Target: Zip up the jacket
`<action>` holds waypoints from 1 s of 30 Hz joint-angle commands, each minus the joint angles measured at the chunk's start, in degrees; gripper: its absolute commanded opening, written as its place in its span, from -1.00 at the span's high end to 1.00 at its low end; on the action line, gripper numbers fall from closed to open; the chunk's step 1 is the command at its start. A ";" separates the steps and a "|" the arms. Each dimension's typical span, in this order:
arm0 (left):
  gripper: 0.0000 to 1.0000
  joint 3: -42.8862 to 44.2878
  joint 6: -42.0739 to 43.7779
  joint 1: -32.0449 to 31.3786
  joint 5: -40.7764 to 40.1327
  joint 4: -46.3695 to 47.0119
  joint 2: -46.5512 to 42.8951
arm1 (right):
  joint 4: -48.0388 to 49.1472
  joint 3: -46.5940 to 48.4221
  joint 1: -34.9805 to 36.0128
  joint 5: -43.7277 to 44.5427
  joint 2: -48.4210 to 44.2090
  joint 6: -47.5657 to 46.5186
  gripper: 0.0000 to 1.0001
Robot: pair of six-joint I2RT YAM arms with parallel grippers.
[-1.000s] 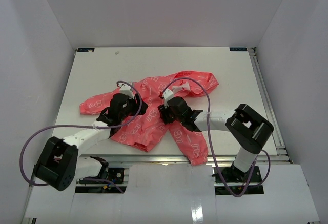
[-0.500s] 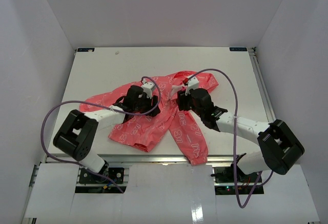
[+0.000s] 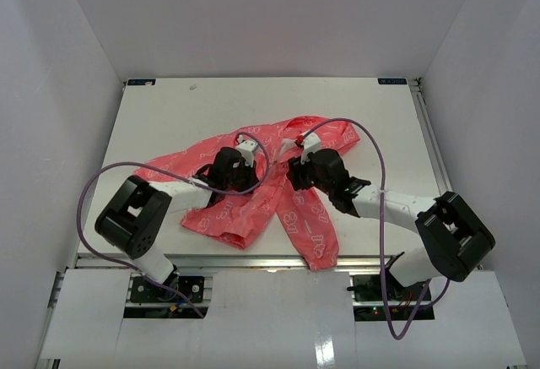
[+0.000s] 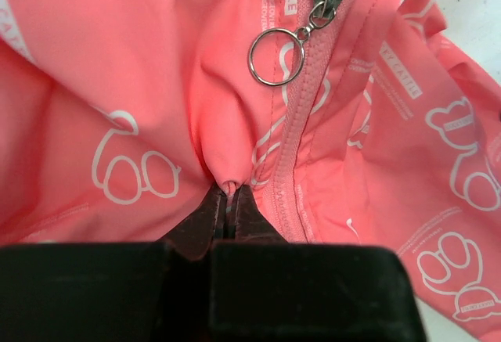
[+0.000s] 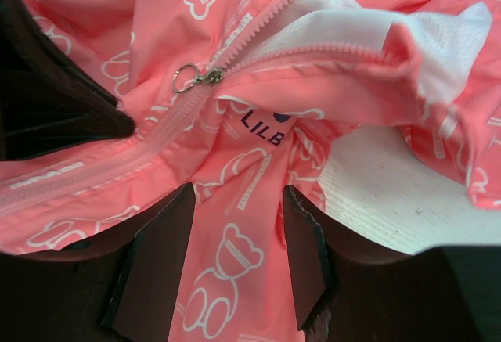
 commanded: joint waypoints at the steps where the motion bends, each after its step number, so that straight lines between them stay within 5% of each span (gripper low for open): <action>1: 1.00 -6.12 -1.05 -0.22 -2.11 5.92 -9.80 | 4.87 3.09 -0.22 -3.74 1.12 -2.66 -0.07; 14: 1.00 -12.32 -2.26 -0.26 4.11 13.48 -16.38 | 12.73 4.94 0.01 -16.72 2.69 -19.55 -0.10; 30: 1.00 -15.10 -3.50 -0.26 7.28 16.56 -21.49 | 12.99 7.45 0.78 -22.53 5.27 -22.30 0.07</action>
